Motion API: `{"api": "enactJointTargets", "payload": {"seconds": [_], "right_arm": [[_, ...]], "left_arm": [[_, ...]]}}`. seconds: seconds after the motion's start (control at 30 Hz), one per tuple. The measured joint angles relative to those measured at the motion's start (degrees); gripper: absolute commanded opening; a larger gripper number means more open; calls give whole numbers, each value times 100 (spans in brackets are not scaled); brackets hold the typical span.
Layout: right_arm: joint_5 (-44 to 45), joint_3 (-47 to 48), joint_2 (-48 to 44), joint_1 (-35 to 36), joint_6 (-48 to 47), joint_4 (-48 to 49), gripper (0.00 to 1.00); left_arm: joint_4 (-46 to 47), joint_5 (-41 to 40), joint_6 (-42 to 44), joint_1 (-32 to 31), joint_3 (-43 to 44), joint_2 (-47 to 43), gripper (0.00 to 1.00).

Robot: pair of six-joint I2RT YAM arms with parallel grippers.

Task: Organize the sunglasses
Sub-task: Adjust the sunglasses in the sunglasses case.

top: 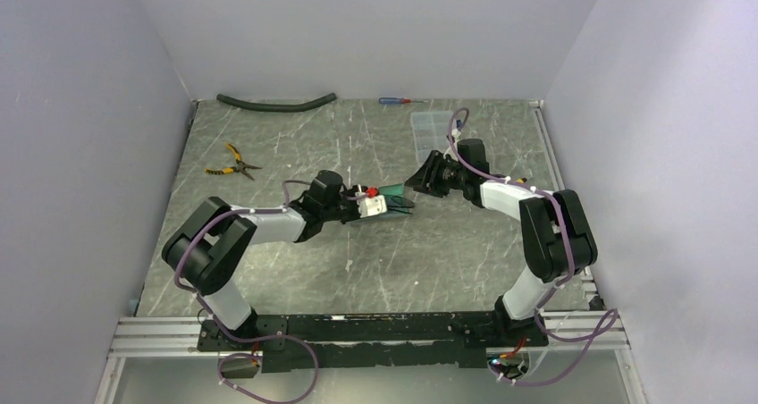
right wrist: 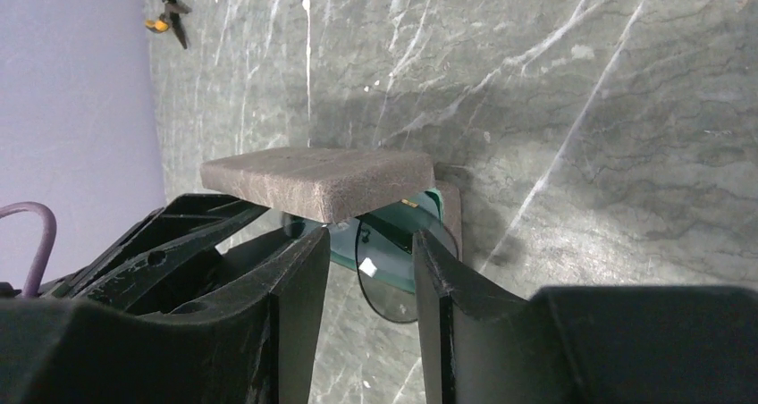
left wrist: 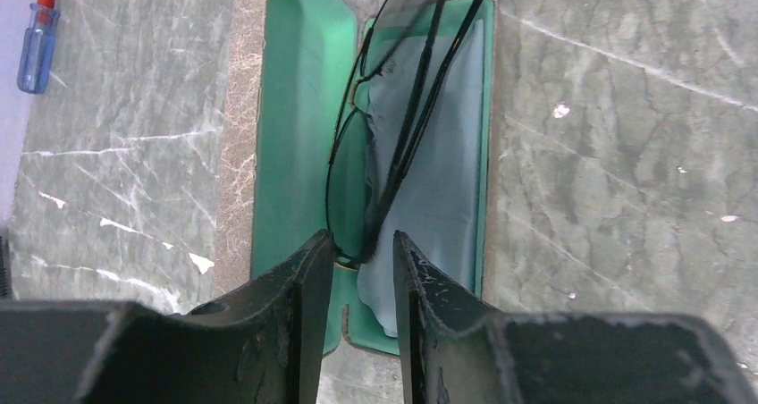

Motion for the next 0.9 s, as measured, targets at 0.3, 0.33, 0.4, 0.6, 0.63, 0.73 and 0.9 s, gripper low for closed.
{"api": "enactJointTargets", "payload": {"seconds": [0.3, 0.33, 0.4, 0.6, 0.63, 0.73, 0.9], "right_arm": [[-101, -15, 118, 0, -2, 42, 44], [-98, -15, 116, 0, -42, 0, 46], [-96, -15, 116, 0, -109, -105, 49], [-249, -188, 136, 0, -114, -181, 50], [-321, -223, 173, 0, -59, -157, 50], [-444, -273, 319, 2, 37, -142, 49], [-446, -315, 363, 0, 48, -188, 49]], "left_arm": [[234, -92, 219, -83, 4, 149, 36], [275, -85, 260, -96, 2, 149, 36], [317, -61, 350, -111, 0, 149, 35], [267, 127, 501, -118, -48, 149, 31], [262, 144, 498, -118, -52, 149, 30], [251, 212, 527, -118, -52, 149, 27], [256, 328, 684, -118, -76, 149, 20]]}}
